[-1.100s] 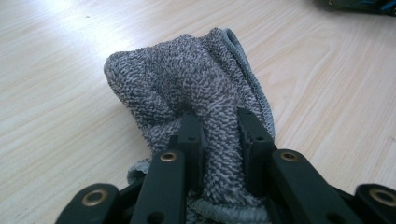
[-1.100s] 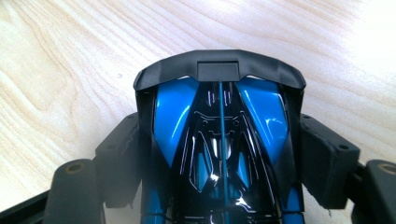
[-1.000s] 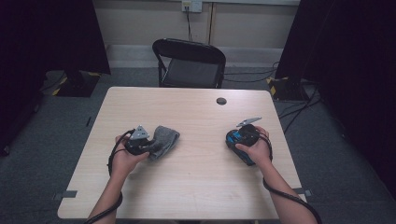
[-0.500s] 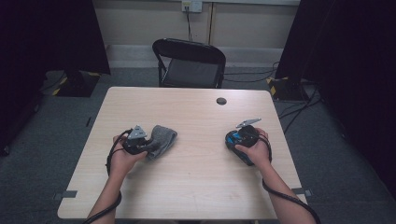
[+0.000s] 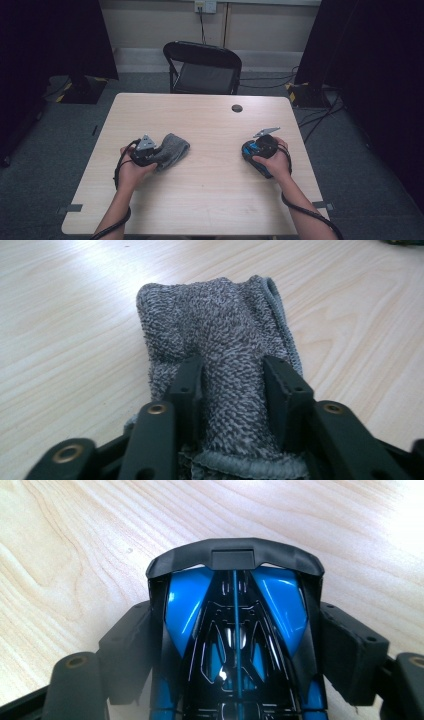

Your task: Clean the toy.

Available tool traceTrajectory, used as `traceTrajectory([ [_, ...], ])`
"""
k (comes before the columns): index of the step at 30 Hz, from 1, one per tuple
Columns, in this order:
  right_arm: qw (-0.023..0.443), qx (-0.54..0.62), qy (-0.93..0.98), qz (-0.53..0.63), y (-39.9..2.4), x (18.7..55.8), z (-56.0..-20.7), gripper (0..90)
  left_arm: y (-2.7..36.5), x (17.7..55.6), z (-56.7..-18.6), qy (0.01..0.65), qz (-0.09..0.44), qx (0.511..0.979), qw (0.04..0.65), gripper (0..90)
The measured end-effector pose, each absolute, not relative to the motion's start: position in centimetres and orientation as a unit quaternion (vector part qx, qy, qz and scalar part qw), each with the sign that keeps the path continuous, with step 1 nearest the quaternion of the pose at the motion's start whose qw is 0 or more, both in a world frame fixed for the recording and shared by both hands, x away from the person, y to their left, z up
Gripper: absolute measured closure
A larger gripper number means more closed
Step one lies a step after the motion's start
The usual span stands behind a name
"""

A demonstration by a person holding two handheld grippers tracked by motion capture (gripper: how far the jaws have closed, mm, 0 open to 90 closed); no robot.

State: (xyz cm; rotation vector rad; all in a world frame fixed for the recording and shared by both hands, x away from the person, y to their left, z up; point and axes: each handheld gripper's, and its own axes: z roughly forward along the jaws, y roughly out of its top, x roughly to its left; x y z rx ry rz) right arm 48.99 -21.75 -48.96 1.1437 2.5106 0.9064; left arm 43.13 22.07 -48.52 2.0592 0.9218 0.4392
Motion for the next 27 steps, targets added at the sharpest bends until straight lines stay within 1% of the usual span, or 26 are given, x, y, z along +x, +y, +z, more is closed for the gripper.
traceTrajectory([
  [3,0.123,0.386,0.861,0.308,-21.7,49.0,-48.9,21.8,22.0,43.2,-48.6,0.375,0.182,0.813,0.406,49.7],
  [4,0.123,0.386,0.861,0.308,-21.7,49.0,-48.9,21.3,22.1,43.2,-48.6,0.382,0.181,0.81,0.407,44.4],
  [5,0.12,0.387,0.859,0.312,-21.7,49.0,-48.8,21.1,22.1,43.2,-48.6,0.383,0.182,0.809,0.407,41.8],
  [8,0.119,0.392,0.855,0.317,-21.9,49.1,-48.6,19.2,22.0,43.1,-48.6,0.384,0.186,0.808,0.406,37.0],
  [11,0.116,0.395,0.853,0.321,-22.1,49.1,-48.5,19.3,21.9,43.1,-48.3,0.391,0.185,0.804,0.406,31.3],
  [16,0.125,0.387,0.855,0.322,-22.4,48.8,-48.0,18.2,21.6,42.9,-47.8,0.393,0.184,0.802,0.409,28.7],
  [24,0.125,0.388,0.849,0.336,-22.7,48.5,-46.8,17.0,21.5,42.7,-47.0,0.388,0.191,0.799,0.418,26.1],
  [27,0.126,0.379,0.851,0.342,-22.5,48.2,-46.4,15.8,21.3,42.6,-46.6,0.387,0.196,0.798,0.419,23.2],
])
